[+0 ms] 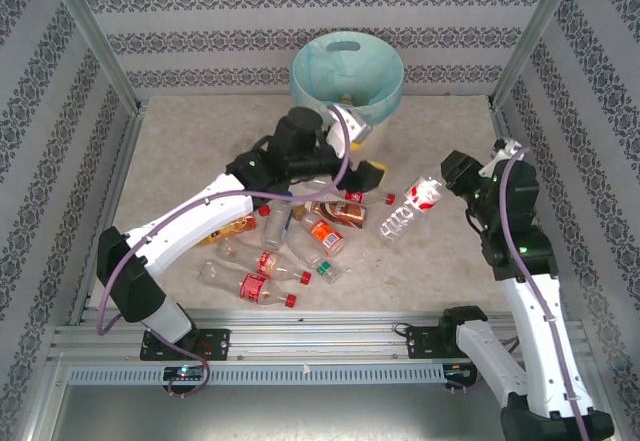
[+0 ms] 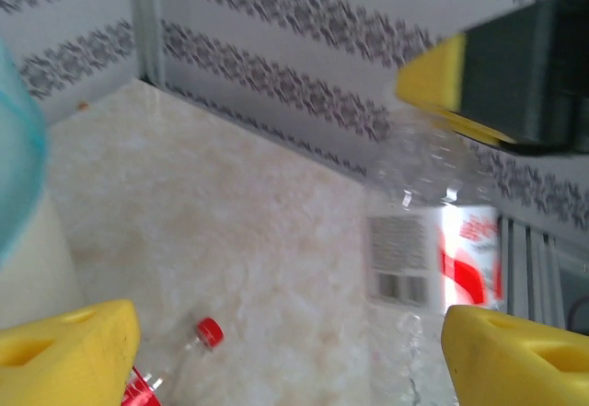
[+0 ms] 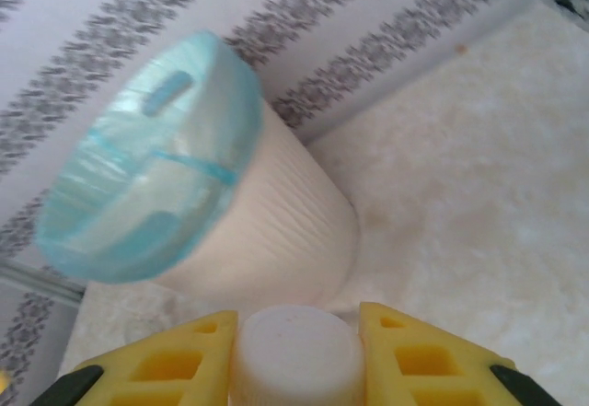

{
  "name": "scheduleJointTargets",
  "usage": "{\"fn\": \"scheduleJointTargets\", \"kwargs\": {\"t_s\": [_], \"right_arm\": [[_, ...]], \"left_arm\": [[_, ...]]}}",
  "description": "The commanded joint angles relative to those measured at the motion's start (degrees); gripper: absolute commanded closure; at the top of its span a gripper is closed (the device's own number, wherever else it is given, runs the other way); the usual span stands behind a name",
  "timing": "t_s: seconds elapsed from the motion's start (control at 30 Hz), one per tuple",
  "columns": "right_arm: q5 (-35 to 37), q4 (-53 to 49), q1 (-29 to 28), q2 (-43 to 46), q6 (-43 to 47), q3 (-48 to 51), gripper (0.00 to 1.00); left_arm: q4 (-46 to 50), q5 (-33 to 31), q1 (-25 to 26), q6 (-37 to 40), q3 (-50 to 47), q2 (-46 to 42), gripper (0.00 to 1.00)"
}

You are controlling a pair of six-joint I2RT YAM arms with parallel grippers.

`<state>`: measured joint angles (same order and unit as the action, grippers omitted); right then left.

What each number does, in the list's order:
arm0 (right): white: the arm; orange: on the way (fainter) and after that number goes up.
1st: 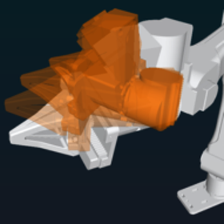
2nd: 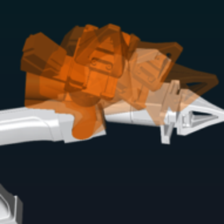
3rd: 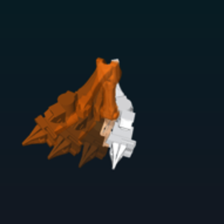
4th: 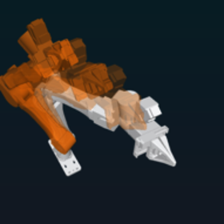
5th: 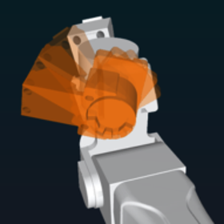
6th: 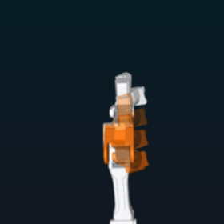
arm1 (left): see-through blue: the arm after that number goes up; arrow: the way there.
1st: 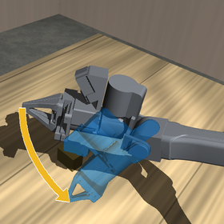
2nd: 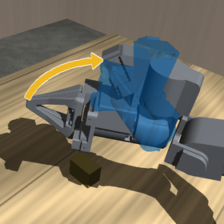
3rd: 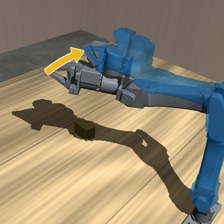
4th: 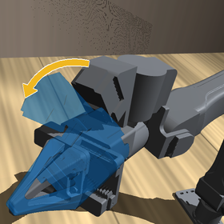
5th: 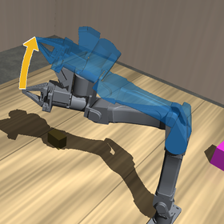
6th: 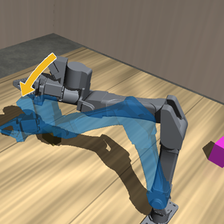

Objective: Put the plastic bottles in the bin

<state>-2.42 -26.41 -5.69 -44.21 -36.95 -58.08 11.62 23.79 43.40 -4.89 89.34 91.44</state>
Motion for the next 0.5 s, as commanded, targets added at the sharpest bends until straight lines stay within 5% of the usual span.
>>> {"fn": "scheduleJointTargets", "kwargs": {"t_s": [0.0, 0.13, 0.47], "right_arm": [[3.8, -0.2, -4.2, -4.6, 6.6, -10.1, 1.0], [8.1, 1.7, -10.4, -13.4, 13.4, -25.3, 1.0], [12.1, 12.8, -17.8, -34.7, 25.9, -50.2, 1.0]], "left_arm": [[3.2, 4.5, -4.2, -7.2, 4.9, 1.8, 0.14], [4.9, 7.9, -9.5, -12.8, 13.9, 5.8, 0.17], [5.0, 1.8, -17.1, -10.2, 23.2, 11.2, 0.17]]}}
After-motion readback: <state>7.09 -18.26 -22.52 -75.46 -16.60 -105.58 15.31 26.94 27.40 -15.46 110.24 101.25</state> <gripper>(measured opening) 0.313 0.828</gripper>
